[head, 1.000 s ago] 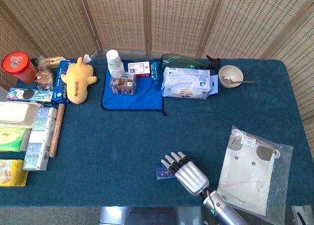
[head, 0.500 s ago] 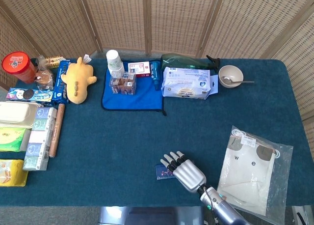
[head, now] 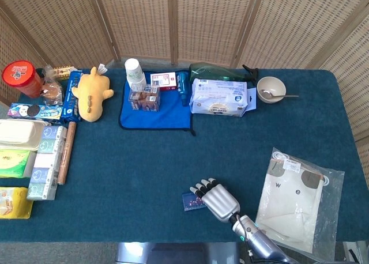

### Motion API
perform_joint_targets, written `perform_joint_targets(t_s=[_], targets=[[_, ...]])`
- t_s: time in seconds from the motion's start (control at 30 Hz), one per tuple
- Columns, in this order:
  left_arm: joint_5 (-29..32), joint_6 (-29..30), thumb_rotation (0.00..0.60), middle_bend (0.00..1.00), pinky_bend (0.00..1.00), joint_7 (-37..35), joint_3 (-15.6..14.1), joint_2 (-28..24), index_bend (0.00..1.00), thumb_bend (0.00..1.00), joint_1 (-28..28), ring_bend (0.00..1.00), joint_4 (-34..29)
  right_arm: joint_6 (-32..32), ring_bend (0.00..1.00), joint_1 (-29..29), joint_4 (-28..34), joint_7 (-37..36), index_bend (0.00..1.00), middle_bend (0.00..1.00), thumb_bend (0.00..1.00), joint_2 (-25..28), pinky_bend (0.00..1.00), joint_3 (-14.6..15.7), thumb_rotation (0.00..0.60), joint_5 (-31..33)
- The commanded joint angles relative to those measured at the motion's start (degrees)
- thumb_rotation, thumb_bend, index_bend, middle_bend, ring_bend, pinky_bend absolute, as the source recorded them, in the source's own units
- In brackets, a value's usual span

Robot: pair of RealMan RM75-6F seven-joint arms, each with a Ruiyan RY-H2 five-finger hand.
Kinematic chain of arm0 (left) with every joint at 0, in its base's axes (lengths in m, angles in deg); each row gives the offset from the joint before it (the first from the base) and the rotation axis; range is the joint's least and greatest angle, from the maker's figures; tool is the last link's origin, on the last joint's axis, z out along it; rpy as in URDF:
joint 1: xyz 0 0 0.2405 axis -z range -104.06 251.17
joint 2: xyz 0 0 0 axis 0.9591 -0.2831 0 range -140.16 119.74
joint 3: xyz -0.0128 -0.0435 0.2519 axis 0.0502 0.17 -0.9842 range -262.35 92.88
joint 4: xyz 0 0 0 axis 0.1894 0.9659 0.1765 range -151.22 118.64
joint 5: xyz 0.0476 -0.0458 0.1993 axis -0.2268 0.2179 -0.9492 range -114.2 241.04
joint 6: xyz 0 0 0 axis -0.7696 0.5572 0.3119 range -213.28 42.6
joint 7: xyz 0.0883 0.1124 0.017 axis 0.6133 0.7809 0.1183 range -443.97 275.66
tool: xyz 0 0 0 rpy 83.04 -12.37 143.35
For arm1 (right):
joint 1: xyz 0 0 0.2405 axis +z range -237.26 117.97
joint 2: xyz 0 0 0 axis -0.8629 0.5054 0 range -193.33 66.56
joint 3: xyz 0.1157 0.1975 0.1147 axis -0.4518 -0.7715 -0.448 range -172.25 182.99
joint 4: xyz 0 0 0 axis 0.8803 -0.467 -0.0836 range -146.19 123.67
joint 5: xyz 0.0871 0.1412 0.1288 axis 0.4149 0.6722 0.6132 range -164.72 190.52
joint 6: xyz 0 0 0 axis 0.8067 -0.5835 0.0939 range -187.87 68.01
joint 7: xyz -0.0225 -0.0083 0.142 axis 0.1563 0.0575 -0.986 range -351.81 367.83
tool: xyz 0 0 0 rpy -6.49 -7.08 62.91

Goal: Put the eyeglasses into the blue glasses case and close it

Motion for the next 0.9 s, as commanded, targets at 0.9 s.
perform_joint_targets(t_s=[0.9], targets=[[-0.44,-2.07,0.600,0.12,0.00,2.91,0.20,-0.72,0.19,0.30,1.49,0.00,-2.75,-0.64,0.36,6.82,-3.76,-10.10,0.44,0.42,0.36,1.81,0.38,-9.37,0.600,7.71]])
